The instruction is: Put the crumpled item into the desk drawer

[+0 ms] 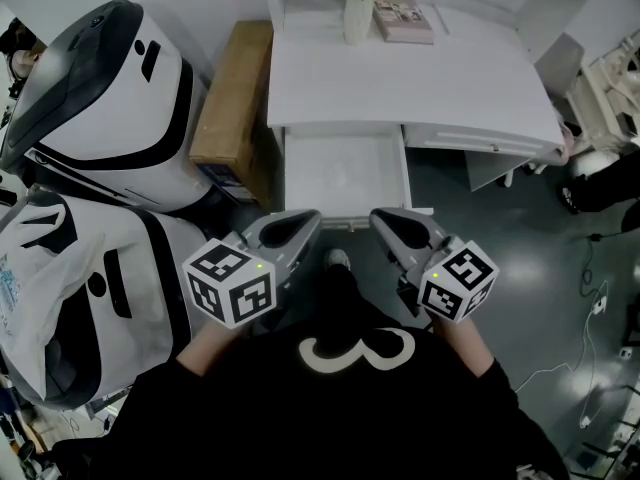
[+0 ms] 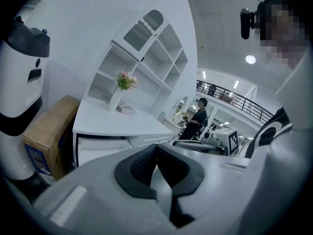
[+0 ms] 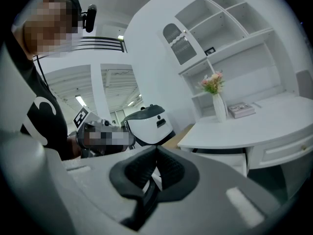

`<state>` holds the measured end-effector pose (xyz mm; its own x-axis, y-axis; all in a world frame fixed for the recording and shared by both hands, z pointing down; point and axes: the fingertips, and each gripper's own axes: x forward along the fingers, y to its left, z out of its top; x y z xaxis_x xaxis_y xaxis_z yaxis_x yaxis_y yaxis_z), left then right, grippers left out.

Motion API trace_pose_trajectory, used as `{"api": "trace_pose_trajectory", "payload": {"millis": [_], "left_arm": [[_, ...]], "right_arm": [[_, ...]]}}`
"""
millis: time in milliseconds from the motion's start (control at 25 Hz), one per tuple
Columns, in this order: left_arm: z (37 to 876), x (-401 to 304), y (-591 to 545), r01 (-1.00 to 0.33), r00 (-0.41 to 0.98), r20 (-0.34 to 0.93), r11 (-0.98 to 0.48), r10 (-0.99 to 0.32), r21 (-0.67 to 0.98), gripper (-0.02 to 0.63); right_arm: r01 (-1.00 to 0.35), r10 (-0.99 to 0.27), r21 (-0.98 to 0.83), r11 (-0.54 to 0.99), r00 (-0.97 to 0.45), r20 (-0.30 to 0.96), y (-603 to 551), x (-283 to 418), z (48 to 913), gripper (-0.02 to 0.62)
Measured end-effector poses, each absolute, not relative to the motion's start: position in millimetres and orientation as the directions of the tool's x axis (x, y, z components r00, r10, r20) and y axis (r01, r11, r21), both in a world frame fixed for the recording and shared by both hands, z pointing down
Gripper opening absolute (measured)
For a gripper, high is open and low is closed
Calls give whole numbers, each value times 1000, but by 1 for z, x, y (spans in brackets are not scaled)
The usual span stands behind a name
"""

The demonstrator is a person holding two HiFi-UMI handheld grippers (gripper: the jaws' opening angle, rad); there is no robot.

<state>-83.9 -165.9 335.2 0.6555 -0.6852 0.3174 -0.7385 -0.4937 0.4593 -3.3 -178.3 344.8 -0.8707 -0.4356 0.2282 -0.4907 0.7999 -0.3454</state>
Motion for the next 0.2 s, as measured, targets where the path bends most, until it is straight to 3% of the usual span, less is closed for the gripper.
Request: {"api": "trace_pose_trajectory", "payload": {"millis": [200], "left_arm": [[341, -84, -169, -740, 654, 326, -487, -683, 464, 11]], "right_arm": [[-498, -434, -369, 785, -866, 246, -182, -1, 353, 2]]}}
